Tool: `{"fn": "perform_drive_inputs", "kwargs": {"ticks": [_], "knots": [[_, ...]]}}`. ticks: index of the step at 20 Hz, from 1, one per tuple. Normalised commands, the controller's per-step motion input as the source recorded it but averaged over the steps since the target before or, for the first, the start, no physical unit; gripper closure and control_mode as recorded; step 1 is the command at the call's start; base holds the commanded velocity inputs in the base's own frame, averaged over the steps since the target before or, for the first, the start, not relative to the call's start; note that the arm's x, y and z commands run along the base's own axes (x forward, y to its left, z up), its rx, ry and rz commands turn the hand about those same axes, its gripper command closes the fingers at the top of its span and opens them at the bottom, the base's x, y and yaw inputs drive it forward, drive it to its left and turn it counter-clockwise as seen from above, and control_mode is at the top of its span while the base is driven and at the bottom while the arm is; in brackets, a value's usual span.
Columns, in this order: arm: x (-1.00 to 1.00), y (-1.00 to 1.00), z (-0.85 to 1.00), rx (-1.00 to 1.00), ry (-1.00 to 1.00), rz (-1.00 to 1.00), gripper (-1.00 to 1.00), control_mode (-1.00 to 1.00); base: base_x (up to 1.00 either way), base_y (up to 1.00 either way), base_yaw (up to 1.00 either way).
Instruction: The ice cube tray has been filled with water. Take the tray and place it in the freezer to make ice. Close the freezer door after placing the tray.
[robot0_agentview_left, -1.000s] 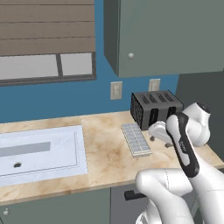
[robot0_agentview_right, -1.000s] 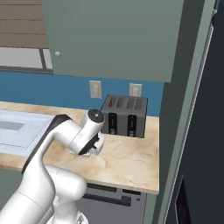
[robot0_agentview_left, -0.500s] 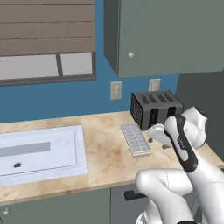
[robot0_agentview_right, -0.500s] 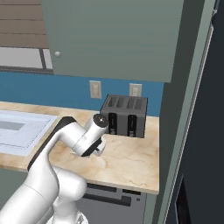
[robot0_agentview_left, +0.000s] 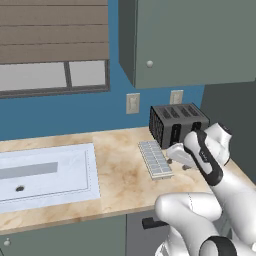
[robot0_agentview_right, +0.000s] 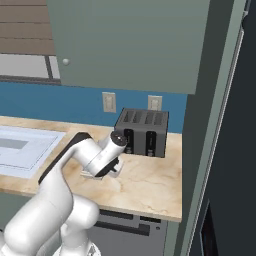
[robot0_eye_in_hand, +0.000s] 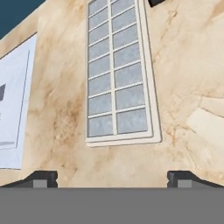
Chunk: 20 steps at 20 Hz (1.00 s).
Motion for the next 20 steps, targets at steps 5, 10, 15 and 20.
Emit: {"fn": "perform_drive_inputs", "kwargs": {"ticks": [5,10,15,20], "knots": [[0.18,-0.03,-0.14,0.00,0.00,0.05,-1.00,-1.00,0.00,0.00,0.00],[0.25,0.00,-0.17,0.00,0.01,0.03,-1.00,-1.00,0.00,0.00,0.00],[0.21,0.00,-0.19,0.00,0.00,0.03,-1.00,-1.00,0.00,0.00,0.00],[0.11,-0.07,-0.17,0.00,0.00,0.04,-1.00,-1.00,0.00,0.00,0.00]]}}
